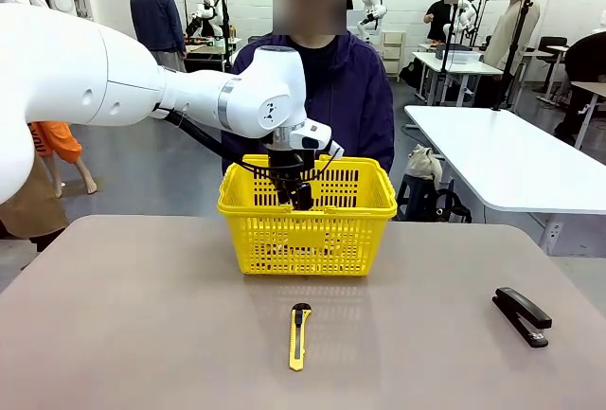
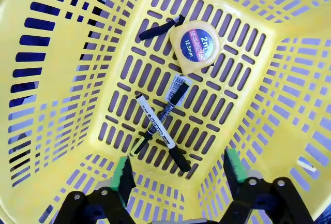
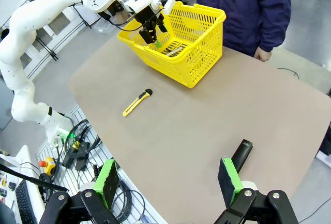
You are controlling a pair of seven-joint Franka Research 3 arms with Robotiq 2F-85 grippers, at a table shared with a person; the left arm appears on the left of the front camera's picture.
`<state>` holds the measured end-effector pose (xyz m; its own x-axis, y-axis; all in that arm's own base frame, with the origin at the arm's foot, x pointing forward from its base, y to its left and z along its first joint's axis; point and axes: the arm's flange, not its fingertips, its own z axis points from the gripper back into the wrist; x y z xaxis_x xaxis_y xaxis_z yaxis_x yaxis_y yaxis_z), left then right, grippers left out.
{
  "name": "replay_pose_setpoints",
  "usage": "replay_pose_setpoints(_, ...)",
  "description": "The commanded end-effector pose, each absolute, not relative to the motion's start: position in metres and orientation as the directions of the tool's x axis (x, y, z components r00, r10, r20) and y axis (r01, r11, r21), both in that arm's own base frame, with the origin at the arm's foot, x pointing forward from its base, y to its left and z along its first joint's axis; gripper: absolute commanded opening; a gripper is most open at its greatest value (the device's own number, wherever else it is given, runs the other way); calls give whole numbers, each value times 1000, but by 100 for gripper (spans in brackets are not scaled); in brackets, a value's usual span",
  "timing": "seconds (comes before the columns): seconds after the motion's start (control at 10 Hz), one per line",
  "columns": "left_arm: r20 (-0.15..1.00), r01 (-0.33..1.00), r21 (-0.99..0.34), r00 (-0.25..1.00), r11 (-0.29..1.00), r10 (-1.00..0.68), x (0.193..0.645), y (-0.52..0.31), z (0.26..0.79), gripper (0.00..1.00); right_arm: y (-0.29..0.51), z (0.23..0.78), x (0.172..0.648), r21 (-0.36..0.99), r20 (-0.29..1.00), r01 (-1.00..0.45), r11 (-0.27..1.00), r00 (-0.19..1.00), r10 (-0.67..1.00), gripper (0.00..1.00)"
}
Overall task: Place the items the person wants into the basket.
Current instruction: Pick up the item the person points to and place it in the Market Basket.
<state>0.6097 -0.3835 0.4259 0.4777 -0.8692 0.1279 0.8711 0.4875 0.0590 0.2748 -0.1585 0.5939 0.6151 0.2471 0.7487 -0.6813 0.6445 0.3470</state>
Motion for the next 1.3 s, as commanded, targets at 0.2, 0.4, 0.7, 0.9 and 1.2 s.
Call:
replay_pose_setpoints(0.2, 119, 861, 78, 492, 502, -862, 613, -384, 431, 100, -158, 594, 276, 353, 755, -686, 636, 611, 240, 100)
replay_pose_setpoints(0.4, 137, 862, 68, 490, 502, -861, 594, -381, 453, 100, -158, 594, 276, 353, 755, -686, 636, 611, 240, 100)
replay_pose_setpoints(0.7, 174, 867, 99, 467, 488, -867, 519, -351, 512, 100, -158, 594, 276, 353, 755, -686, 636, 611, 240, 100)
replay_pose_setpoints(0.9, 224, 862, 121, 459, 492, -860, 462, -314, 536, 100, -158, 594, 276, 353, 755, -686, 636, 611, 240, 100)
replay_pose_setpoints(1.2, 339, 833, 179, 447, 523, -828, 394, -260, 550, 100, -158, 594, 276, 353, 755, -686, 636, 611, 240, 100)
